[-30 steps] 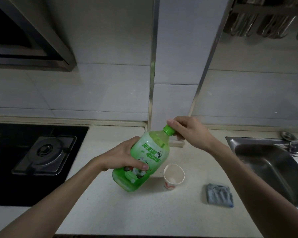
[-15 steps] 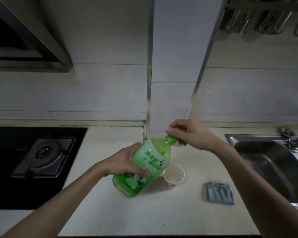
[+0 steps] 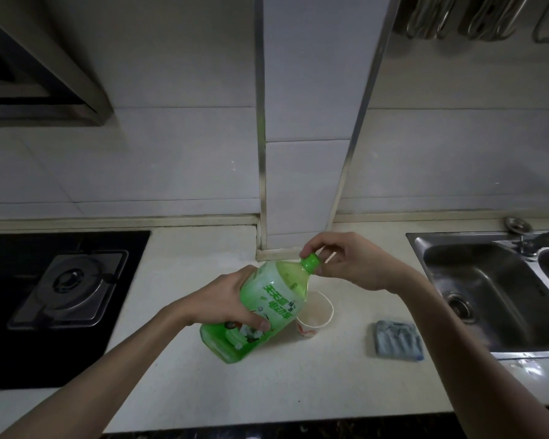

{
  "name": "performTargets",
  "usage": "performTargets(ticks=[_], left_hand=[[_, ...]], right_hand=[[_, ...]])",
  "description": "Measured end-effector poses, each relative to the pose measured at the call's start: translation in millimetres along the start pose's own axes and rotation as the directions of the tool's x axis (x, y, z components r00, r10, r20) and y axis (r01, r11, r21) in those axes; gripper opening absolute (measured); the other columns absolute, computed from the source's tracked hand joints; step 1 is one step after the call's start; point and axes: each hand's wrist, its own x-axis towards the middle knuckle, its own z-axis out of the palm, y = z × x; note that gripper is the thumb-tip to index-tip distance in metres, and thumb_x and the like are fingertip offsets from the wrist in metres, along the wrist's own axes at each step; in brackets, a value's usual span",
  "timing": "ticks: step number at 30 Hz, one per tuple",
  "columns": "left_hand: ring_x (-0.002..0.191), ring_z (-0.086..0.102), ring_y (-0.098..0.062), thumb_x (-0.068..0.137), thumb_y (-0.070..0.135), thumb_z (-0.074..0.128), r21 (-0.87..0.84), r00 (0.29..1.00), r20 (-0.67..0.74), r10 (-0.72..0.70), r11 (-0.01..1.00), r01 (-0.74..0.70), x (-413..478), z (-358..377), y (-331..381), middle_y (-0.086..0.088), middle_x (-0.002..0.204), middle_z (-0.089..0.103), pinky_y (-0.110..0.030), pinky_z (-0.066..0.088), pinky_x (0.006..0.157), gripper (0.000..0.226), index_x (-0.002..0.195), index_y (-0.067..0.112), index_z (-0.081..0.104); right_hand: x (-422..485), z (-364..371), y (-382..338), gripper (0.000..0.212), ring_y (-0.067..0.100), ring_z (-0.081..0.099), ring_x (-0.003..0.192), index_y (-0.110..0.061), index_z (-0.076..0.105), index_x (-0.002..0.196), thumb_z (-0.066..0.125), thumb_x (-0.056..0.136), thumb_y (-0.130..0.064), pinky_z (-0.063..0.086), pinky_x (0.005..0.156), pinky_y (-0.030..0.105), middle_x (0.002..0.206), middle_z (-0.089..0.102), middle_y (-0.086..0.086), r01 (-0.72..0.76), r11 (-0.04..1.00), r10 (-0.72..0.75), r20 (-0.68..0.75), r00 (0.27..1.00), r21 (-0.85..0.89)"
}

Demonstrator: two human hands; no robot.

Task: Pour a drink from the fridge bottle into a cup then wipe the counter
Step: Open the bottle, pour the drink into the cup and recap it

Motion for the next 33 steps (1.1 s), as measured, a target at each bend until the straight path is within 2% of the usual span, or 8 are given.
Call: performTargets(ticks=[3, 8, 13, 17, 21, 25, 29, 33], left_hand=[[0.094, 0.07, -0.005, 0.06, 0.037, 0.091, 0.031, 1.0, 0.01, -0.019, 0.999, 0.019, 4.1, 5.0, -1.3, 0.013, 0.106, 0.07, -0.034, 0.061, 0.081, 0.071, 0.117, 0.037, 0.05], [0.092, 0.071, -0.007, 0.062, 0.036, 0.09, 0.063, 0.998, 0.045, -0.038, 0.997, 0.035, 9.5, 12.1, -4.2, 0.01, 0.106, 0.07, -0.033, 0.062, 0.078, 0.069, 0.117, 0.034, 0.049], [0.09, 0.071, -0.007, 0.06, 0.04, 0.09, 0.094, 0.996, 0.067, -0.051, 0.995, 0.045, 13.7, 17.1, -9.9, 0.008, 0.104, 0.07, -0.033, 0.062, 0.076, 0.067, 0.113, 0.032, 0.051], [0.091, 0.07, -0.006, 0.06, 0.042, 0.09, 0.116, 0.995, 0.078, -0.054, 0.992, 0.045, 17.2, 20.0, -13.2, 0.01, 0.105, 0.069, -0.032, 0.061, 0.077, 0.068, 0.114, 0.034, 0.05], [0.091, 0.07, -0.007, 0.06, 0.04, 0.09, 0.118, 0.994, 0.092, -0.064, 0.992, 0.053, 19.1, 21.8, -14.9, 0.009, 0.106, 0.069, -0.032, 0.062, 0.076, 0.069, 0.116, 0.033, 0.05], [0.09, 0.071, -0.007, 0.06, 0.041, 0.09, 0.137, 0.991, 0.113, -0.074, 0.989, 0.058, 20.4, 23.2, -18.1, 0.009, 0.105, 0.07, -0.034, 0.062, 0.077, 0.069, 0.115, 0.033, 0.051], [0.09, 0.071, -0.007, 0.06, 0.043, 0.09, 0.154, 0.99, 0.123, -0.072, 0.987, 0.053, 21.6, 25.5, -19.5, 0.009, 0.105, 0.07, -0.033, 0.062, 0.077, 0.068, 0.115, 0.033, 0.051], [0.09, 0.071, -0.007, 0.059, 0.044, 0.091, 0.154, 0.99, 0.121, -0.072, 0.987, 0.053, 23.2, 25.9, -21.4, 0.009, 0.104, 0.07, -0.029, 0.061, 0.074, 0.07, 0.115, 0.034, 0.051]], right_hand=[[-5.2, 5.7, 16.0, 0.026, 0.004, 0.061, 0.081, -0.022, 0.071, 0.104, 0.071, 0.084, -0.005, 0.054, 0.079, 0.022, 0.093, 0.066, -0.021, 0.002, 1.0, -0.001, -0.039, 0.999, 0.013], [-12.7, 20.0, 36.8, 0.027, 0.008, 0.064, 0.095, -0.018, 0.07, 0.1, 0.068, 0.084, 0.004, 0.05, 0.08, 0.016, 0.11, 0.065, 0.0, 0.027, 0.998, -0.022, -0.092, 0.995, 0.055], [-17.0, 30.0, 48.9, 0.026, 0.008, 0.067, 0.088, -0.021, 0.07, 0.089, 0.068, 0.083, 0.004, 0.048, 0.076, 0.013, 0.107, 0.069, 0.005, -0.012, 0.983, 0.039, -0.147, 0.988, 0.185], [-21.7, 38.4, 56.0, 0.031, 0.005, 0.068, 0.085, -0.019, 0.07, 0.102, 0.065, 0.085, 0.006, 0.048, 0.075, 0.012, 0.108, 0.067, 0.0, -0.034, 0.972, 0.071, -0.15, 0.986, 0.233], [-24.6, 49.3, 65.0, 0.032, 0.007, 0.067, 0.093, -0.017, 0.07, 0.107, 0.063, 0.086, 0.007, 0.05, 0.076, 0.014, 0.113, 0.064, -0.001, -0.018, 0.967, 0.071, -0.201, 0.977, 0.256], [-27.4, 56.9, 70.8, 0.025, 0.004, 0.066, 0.088, -0.015, 0.071, 0.099, 0.066, 0.084, 0.005, 0.05, 0.074, 0.014, 0.11, 0.066, 0.0, -0.037, 0.955, 0.107, -0.223, 0.969, 0.295], [-26.1, 60.3, 79.6, 0.017, 0.016, 0.07, 0.083, -0.016, 0.071, 0.091, 0.072, 0.083, -0.001, 0.053, 0.075, 0.021, 0.098, 0.072, 0.004, -0.05, 0.934, 0.154, -0.271, 0.95, 0.354], [-29.1, 54.6, 85.4, 0.024, 0.016, 0.071, 0.086, -0.013, 0.07, 0.107, 0.071, 0.085, -0.004, 0.056, 0.077, 0.023, 0.099, 0.073, 0.007, -0.021, 0.897, 0.191, -0.344, 0.919, 0.442]])
